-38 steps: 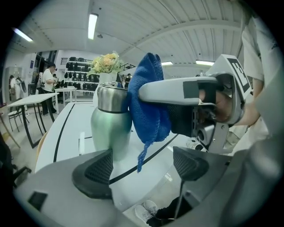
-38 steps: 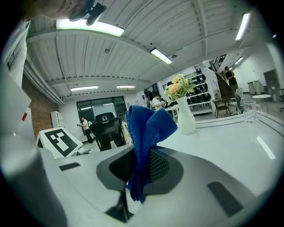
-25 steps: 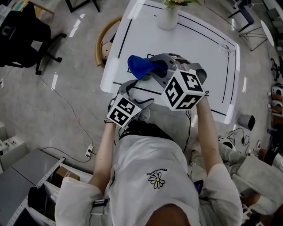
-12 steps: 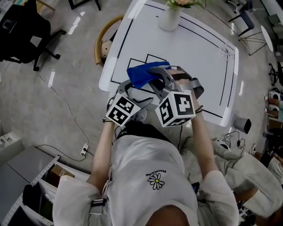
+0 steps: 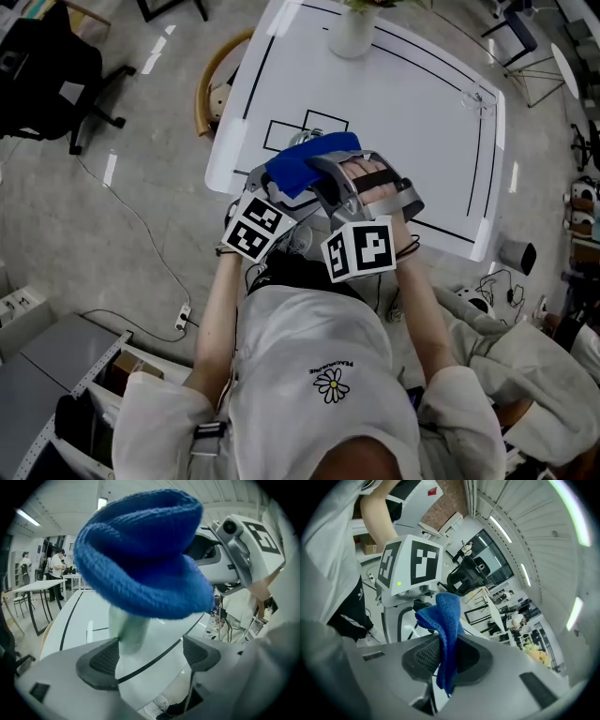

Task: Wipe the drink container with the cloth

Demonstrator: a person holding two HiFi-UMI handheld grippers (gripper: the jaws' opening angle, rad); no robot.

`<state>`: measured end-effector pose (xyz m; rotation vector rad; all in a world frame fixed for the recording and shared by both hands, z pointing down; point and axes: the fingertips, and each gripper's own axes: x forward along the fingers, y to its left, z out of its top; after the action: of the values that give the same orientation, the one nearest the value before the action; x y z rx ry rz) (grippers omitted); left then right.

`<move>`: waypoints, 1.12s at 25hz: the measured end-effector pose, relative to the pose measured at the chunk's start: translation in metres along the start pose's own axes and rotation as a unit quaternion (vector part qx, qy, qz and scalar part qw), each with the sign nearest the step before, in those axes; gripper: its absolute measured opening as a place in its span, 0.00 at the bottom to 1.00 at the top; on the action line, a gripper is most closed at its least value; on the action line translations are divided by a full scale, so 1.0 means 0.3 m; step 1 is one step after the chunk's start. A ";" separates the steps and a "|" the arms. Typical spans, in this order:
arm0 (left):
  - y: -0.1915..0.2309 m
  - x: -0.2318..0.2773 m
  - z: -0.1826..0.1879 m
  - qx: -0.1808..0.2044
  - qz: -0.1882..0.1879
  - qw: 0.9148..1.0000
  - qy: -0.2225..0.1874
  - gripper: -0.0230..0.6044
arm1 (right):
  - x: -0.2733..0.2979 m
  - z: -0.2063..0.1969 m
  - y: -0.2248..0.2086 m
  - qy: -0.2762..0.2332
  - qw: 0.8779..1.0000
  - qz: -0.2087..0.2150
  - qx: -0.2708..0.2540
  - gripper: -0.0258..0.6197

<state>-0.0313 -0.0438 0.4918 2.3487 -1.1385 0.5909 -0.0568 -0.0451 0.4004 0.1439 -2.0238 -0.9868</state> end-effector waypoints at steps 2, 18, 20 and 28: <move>0.004 0.001 -0.003 0.004 0.001 1.000 0.004 0.69 | 0.008 0.007 0.022 -0.017 0.999 0.011 0.029 0.11; 0.029 -0.106 0.093 0.026 0.021 0.999 -0.025 0.69 | -0.077 0.027 -0.082 -0.069 0.991 -0.007 0.112 0.11; 0.063 -0.160 0.202 0.046 0.043 0.996 -0.057 0.69 | -0.120 0.025 -0.185 -0.076 0.985 -0.041 0.147 0.11; 0.061 -0.318 0.638 0.129 0.116 0.968 -0.181 0.66 | -0.298 -0.093 -0.439 -0.140 0.908 -0.206 0.337 0.11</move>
<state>-0.0664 -0.1053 0.2891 2.6385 -1.6014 0.4165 -0.0124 -0.1128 0.2604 0.8745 -2.5996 -0.5154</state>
